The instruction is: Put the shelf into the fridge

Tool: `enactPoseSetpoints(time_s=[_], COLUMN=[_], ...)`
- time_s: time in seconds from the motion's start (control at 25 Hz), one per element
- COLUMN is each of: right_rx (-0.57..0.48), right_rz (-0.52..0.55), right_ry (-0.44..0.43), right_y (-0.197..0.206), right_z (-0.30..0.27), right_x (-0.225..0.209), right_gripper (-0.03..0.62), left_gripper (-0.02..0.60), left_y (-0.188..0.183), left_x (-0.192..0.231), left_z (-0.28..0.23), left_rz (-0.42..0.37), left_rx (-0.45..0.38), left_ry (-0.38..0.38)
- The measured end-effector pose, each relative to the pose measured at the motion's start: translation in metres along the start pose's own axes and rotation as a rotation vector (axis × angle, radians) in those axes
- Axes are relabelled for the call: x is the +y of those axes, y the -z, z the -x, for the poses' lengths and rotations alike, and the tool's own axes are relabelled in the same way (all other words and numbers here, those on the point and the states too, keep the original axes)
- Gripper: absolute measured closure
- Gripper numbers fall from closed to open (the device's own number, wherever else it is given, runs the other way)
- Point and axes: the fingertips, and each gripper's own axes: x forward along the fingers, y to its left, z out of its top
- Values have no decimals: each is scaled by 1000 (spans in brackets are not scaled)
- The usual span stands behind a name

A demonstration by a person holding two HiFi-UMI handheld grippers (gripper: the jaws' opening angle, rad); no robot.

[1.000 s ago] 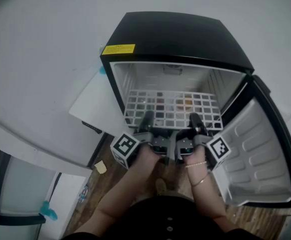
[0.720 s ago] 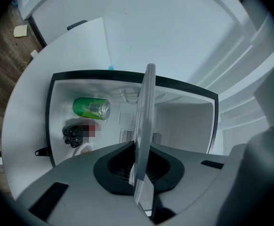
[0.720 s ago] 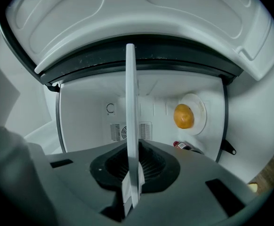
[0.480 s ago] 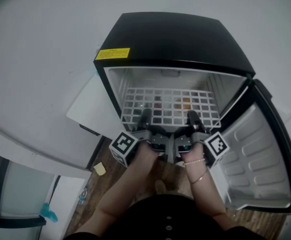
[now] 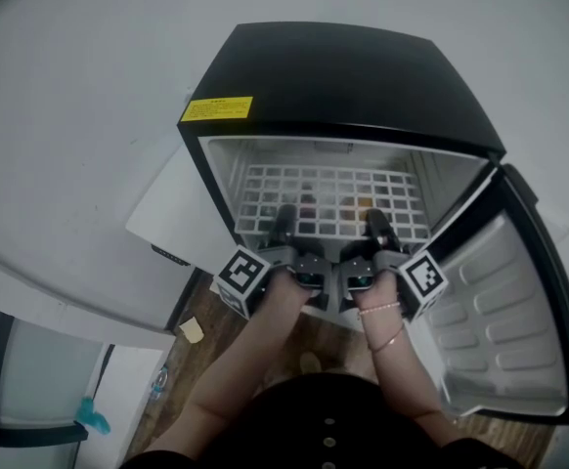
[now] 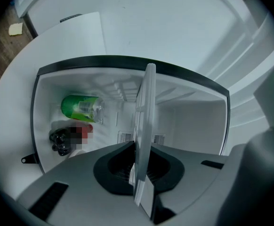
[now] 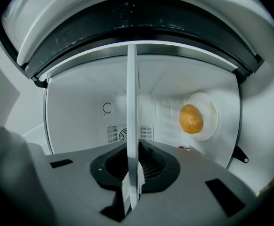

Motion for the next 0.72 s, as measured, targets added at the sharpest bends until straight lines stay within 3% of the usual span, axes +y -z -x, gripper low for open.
enactPoseSetpoints(time_s=[0.72], right_rx=[1], right_rz=[17], right_ry=[-21], right_y=[-8], right_z=[-30], right_x=[-1], right_gripper=[560], left_gripper=[551], left_y=[-7], left_x=[1], left_z=[-29], left_rz=[-42], left_rx=[-5], left_ry=[20])
